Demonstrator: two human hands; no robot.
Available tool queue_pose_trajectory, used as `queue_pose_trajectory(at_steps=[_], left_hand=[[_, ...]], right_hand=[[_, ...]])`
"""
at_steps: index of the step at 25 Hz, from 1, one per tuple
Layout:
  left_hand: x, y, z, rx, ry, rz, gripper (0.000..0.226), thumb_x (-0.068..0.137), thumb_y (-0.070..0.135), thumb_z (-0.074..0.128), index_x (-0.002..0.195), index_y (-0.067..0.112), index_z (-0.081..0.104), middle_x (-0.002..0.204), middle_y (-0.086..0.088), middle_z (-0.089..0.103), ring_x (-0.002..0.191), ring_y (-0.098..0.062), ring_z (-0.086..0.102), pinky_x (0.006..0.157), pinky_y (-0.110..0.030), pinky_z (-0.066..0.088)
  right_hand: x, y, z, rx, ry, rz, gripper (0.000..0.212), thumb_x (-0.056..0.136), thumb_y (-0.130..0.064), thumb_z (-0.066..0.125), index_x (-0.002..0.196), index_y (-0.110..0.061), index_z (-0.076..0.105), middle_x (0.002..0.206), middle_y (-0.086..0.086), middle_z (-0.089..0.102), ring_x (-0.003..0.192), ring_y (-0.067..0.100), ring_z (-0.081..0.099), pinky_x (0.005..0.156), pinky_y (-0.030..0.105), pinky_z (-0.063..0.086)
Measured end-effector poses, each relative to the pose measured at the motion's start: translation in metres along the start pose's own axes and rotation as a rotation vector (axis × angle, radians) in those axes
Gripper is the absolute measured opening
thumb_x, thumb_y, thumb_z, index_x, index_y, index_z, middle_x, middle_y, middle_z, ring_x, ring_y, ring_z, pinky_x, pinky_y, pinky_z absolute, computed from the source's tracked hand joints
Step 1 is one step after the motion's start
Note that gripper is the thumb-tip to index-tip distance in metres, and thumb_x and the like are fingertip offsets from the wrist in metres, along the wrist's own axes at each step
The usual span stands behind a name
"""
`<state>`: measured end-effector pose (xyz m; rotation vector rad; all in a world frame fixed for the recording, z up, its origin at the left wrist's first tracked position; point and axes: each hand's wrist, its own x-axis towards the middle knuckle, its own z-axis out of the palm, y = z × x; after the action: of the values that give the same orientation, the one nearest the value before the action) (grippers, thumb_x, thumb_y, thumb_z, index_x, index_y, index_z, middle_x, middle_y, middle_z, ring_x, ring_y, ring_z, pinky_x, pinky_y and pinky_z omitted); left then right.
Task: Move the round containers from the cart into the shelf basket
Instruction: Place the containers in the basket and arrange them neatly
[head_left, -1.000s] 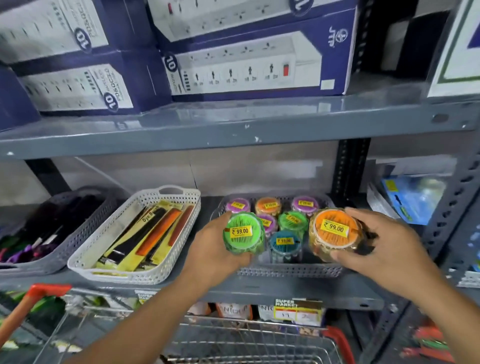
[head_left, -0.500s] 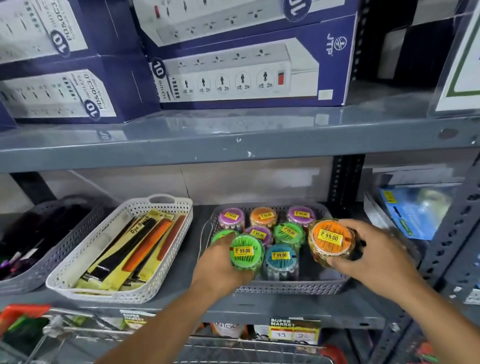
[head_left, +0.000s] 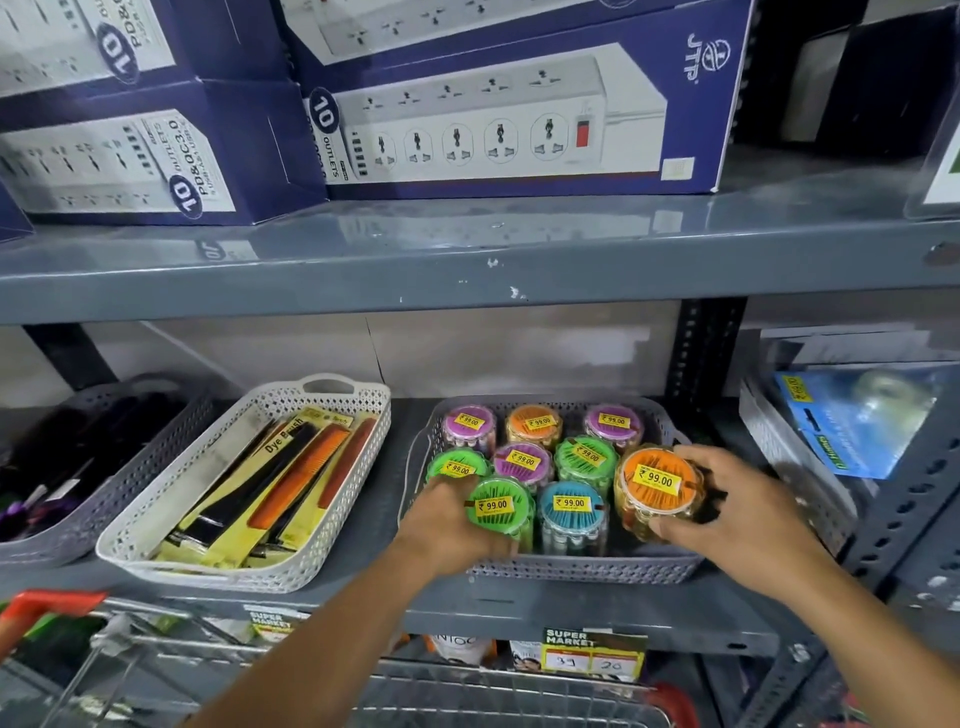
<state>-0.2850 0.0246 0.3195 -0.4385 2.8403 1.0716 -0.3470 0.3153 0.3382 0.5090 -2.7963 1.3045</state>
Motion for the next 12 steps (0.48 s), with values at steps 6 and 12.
queue_pose_trajectory(at_steps=[6,12], left_hand=[[-0.003,0.004,0.004,-0.024,-0.021,-0.126,0.122,0.031,0.06,0.076,0.143,0.029,0.037,0.141,-0.004,0.043,0.12,-0.023,0.05,0.101,-0.041,0.045],[-0.005,0.006,0.01,0.096,-0.058,-0.149,0.103,0.055,0.06,0.063,0.145,0.047,0.017,0.147,-0.004,0.039,0.124,-0.026,0.047,0.1,-0.044,0.045]], right_hand=[[0.004,0.009,0.008,-0.022,-0.056,0.036,0.064,0.06,-0.024,0.089,0.109,-0.043,0.053,0.097,-0.018,0.064,0.093,0.007,0.06,0.072,0.021,0.043],[0.013,0.025,0.022,-0.074,-0.062,0.06,0.066,0.067,-0.024,0.085,0.124,-0.031,0.052,0.113,-0.009,0.06,0.103,0.014,0.053,0.085,0.03,0.041]])
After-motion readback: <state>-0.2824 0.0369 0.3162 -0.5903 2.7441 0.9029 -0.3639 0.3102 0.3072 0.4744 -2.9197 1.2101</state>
